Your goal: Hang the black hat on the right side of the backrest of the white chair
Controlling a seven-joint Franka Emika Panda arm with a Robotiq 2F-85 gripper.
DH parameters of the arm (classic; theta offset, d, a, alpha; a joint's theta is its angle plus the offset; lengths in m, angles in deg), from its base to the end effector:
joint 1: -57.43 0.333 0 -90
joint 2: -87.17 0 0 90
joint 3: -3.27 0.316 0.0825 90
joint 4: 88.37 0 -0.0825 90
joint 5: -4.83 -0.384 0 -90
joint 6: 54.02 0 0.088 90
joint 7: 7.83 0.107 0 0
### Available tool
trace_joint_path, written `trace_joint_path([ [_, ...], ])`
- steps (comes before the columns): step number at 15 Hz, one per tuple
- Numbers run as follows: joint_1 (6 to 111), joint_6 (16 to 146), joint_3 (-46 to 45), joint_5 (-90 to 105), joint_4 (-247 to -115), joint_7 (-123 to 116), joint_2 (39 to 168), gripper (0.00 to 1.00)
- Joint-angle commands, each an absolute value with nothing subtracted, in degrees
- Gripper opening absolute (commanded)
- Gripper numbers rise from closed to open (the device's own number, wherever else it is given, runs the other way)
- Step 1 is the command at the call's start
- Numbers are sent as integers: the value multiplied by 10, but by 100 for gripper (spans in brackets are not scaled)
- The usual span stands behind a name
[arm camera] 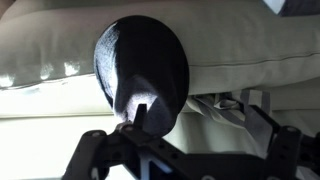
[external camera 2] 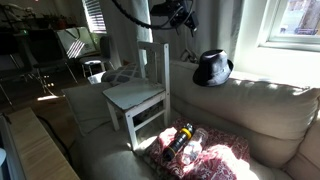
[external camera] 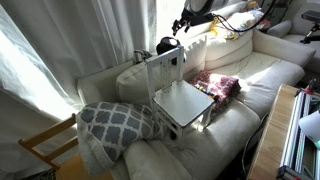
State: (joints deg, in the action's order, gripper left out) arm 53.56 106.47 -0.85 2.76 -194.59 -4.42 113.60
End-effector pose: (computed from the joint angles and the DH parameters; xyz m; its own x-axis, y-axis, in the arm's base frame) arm 0.6745 -0.0914 0.3270 0.8624 -0.1937 0.4678 -0.2074 -0.9780 -0.0225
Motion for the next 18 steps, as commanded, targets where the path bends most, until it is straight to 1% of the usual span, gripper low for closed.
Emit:
trace_joint_path([
  [1,534,1029,-19,68,-1813,-87,1245,100],
  [3,526,1015,-18,79,-1754,-110,1294,100],
  [4,545,1012,-26,93,-1721,-101,1327,100],
  [8,553,980,-22,112,-1607,-111,1424,100],
  [12,567,980,-31,112,-1508,-94,1502,100],
  [13,558,998,-16,103,-1586,-105,1450,100],
  [18,557,999,-16,103,-1573,-106,1457,100],
])
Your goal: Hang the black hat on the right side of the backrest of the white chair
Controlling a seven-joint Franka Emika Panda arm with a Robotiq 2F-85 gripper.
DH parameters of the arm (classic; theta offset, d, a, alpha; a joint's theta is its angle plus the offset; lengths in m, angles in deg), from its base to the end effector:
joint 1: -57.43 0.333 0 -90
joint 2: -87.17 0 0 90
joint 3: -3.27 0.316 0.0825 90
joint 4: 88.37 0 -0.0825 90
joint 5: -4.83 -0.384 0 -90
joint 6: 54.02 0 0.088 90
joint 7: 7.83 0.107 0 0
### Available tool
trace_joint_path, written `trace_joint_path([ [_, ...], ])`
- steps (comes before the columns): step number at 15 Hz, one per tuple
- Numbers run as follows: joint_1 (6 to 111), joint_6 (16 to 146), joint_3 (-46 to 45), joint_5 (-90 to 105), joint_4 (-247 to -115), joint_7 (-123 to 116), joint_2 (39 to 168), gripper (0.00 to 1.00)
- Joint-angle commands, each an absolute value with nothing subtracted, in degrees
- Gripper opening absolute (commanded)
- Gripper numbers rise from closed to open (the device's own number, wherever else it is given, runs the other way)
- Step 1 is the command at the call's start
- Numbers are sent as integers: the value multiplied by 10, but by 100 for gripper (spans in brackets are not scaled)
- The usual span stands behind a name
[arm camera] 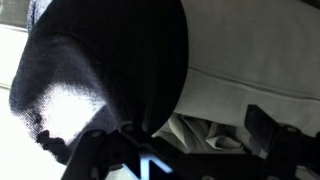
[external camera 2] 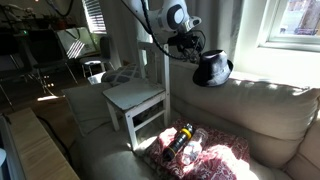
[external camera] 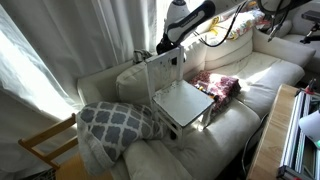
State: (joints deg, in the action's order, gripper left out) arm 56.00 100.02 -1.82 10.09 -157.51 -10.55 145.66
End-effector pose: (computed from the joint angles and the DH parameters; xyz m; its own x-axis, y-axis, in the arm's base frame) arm 0.7911 -0.0635 0.2035 0.8982 0.0986 0.4284 0.0278 -0.9853 0.1683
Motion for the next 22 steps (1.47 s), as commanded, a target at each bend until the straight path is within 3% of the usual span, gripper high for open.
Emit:
trace_joint_path([
  [1,555,994,-22,104,-1567,-102,1458,100],
  [15,516,980,-21,98,-1500,-115,1506,100],
  [16,517,979,-21,98,-1494,-113,1514,75],
  [17,518,981,-22,99,-1486,-112,1521,74],
  [22,510,977,-15,94,-1464,-116,1530,35],
])
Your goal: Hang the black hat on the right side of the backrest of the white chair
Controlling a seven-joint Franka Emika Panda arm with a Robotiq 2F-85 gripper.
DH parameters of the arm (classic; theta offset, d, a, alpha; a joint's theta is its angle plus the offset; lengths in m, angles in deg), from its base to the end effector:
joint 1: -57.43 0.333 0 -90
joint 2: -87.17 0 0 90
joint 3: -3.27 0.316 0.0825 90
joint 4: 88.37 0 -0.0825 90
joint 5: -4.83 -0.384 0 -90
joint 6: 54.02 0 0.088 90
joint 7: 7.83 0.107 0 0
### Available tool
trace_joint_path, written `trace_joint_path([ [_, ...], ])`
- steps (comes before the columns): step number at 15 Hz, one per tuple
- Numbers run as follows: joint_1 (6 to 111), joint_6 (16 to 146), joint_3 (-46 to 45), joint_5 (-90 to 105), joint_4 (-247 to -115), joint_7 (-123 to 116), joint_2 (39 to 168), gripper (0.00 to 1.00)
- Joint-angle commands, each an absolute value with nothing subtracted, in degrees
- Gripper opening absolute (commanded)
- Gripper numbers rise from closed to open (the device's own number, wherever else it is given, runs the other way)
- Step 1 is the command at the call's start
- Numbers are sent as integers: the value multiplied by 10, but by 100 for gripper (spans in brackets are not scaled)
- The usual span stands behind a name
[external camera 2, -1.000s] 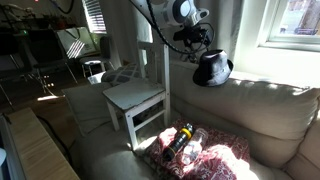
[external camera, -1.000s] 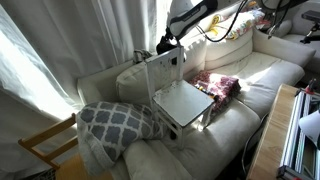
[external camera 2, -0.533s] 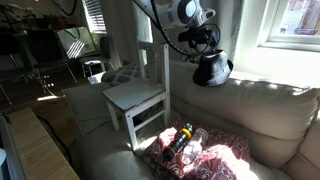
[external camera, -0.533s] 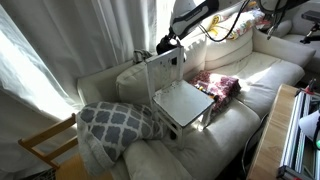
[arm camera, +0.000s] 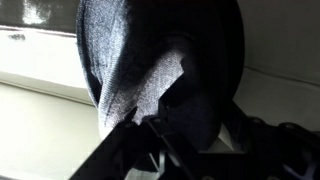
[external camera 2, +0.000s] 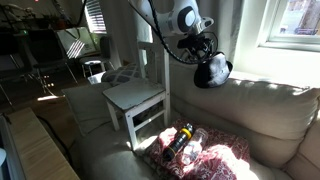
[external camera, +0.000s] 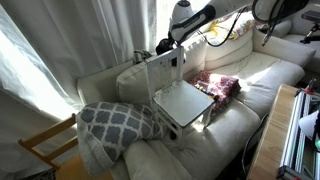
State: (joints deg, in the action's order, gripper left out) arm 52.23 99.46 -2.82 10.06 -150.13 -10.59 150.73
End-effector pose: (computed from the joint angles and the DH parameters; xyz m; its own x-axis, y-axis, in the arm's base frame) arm 0.7999 -0.1218 0.1944 0.8904 0.0510 0.4523 -0.0408 -0.9808 0.1908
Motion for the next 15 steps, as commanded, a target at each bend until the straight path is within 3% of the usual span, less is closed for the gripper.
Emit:
trace_joint_path([
  [1,512,976,-21,96,-1461,-113,1532,27],
  [5,503,976,-23,95,-1460,-112,1532,1],
  [10,464,983,3,81,-1506,-145,1478,2],
  [15,370,999,114,24,-1598,-291,1380,2],
])
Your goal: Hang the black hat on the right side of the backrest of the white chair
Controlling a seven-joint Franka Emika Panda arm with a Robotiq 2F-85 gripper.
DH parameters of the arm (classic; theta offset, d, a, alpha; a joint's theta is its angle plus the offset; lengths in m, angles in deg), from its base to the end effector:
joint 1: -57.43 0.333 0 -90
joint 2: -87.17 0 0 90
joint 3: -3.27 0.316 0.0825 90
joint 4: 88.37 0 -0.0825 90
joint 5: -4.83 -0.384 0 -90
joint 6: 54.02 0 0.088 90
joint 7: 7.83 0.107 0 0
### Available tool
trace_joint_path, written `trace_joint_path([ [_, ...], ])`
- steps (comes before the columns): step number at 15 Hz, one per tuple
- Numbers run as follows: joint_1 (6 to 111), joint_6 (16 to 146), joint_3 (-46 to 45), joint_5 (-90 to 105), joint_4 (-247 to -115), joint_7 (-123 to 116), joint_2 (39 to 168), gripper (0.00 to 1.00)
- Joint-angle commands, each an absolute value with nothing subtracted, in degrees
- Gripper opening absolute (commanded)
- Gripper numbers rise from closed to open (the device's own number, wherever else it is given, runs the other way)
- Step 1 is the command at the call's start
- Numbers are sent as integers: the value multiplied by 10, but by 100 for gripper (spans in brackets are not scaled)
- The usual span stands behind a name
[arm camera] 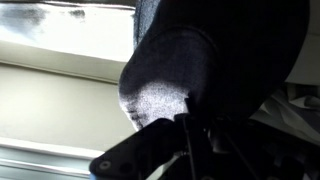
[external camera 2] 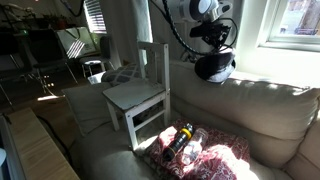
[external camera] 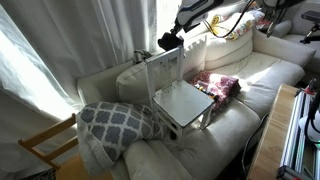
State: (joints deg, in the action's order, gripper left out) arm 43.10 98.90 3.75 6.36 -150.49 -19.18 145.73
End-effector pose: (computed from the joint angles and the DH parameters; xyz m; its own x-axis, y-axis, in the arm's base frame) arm 0.7923 -0.1973 0.2589 0.8542 0.0088 0.5198 -0.0631 -0.9907 0.1205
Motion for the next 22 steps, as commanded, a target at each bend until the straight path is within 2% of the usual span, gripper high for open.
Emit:
trace_joint_path([
  [1,346,998,142,5,-1622,-328,1357,2],
  [5,264,978,218,-61,-1709,-451,1279,2],
  [11,195,909,265,-186,-1854,-630,1169,2],
  [18,210,873,234,-392,-2049,-834,1023,2],
  [22,269,843,165,-505,-2140,-938,944,2],
])
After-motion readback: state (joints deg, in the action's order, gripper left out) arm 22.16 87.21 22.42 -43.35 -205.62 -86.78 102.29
